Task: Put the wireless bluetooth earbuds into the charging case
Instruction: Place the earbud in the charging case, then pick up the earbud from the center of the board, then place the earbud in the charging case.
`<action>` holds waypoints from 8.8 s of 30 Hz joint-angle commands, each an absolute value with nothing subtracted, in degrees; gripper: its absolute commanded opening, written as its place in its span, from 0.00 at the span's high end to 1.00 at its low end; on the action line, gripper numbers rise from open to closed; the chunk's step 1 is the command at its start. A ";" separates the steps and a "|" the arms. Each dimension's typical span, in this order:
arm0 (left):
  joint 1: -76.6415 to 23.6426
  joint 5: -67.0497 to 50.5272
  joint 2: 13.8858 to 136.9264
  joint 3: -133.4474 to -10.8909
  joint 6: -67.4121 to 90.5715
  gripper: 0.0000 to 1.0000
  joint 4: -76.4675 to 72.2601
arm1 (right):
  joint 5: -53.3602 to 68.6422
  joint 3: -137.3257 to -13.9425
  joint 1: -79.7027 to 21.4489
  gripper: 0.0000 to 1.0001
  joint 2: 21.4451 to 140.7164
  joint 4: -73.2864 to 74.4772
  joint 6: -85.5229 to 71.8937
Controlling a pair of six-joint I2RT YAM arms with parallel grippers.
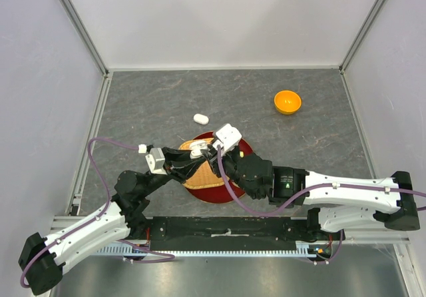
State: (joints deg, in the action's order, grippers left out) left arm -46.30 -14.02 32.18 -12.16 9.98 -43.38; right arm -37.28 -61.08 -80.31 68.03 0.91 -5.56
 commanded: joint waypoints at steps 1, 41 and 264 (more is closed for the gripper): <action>-46.14 -12.92 31.82 -14.24 8.35 0.98 -47.46 | -36.74 -63.72 -80.51 0.59 67.85 3.87 -8.26; -46.14 -12.57 27.51 -13.62 8.44 0.98 -42.72 | -12.13 -67.15 -26.98 0.02 58.89 39.73 -44.56; -46.14 -12.04 30.32 -13.27 9.23 0.98 -45.26 | -18.45 -48.69 -65.90 1.00 53.61 -17.14 -39.29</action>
